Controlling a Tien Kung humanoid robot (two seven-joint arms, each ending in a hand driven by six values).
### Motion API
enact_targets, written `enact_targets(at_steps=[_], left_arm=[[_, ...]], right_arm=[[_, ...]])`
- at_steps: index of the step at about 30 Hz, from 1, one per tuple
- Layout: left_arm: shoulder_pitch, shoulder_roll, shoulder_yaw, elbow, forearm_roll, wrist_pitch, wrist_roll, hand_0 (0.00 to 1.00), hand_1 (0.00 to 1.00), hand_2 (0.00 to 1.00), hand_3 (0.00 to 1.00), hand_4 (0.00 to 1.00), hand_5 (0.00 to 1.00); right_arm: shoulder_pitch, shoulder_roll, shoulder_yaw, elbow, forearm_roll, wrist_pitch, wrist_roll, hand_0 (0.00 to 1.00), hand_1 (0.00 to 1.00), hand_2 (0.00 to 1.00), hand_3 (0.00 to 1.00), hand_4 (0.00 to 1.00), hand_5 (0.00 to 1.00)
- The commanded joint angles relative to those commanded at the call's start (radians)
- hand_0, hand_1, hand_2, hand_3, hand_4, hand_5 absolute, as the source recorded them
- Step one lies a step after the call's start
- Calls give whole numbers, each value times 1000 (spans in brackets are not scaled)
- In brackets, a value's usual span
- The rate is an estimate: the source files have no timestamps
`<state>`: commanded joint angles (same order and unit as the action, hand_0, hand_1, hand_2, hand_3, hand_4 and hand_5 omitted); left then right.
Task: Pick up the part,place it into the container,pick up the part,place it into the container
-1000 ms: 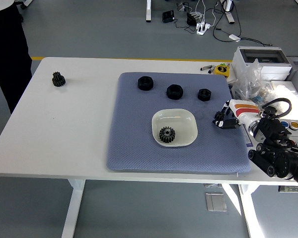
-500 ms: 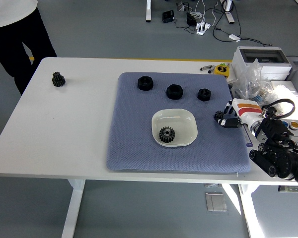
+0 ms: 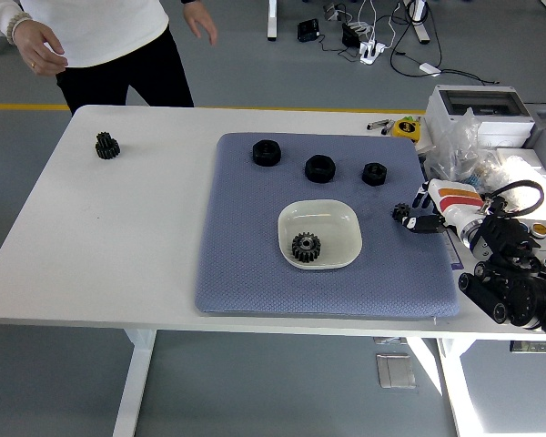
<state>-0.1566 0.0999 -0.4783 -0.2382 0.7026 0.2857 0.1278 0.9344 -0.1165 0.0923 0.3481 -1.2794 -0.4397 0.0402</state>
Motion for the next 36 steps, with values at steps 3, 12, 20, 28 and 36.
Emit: enact_targets(at_steps=[3,12,20,28,36], left_arm=[[3,0,-1,0,3,-1,0,630,644,632,565,630,557],[-1,-1,-1,0,4,-1,2,630,644,633,565,630,557],[-3,-1,1,-1,4,-2,1,630,644,636,565,630,557],[-1,-2,-4,0,12,-3,3,630,645,636,565,630,557],[1,-2,-5,0,13,-3,3,631,644,635,565,630,558]], right_arm=[[-1,2,-10,5,13,4,-1,258,461,536,512,783,471],[1,-2,-4,3,13,-4,-3,277,466,537,517,786,459],[-2,1,6,2,0,-6,-5,271,465,537,515,784,461],[-6,2,-7,7,23,-6,5,260,460,538,517,784,459],[-3,-3,-10,7,22,-14,-2,346,532,595,533,811,457]])
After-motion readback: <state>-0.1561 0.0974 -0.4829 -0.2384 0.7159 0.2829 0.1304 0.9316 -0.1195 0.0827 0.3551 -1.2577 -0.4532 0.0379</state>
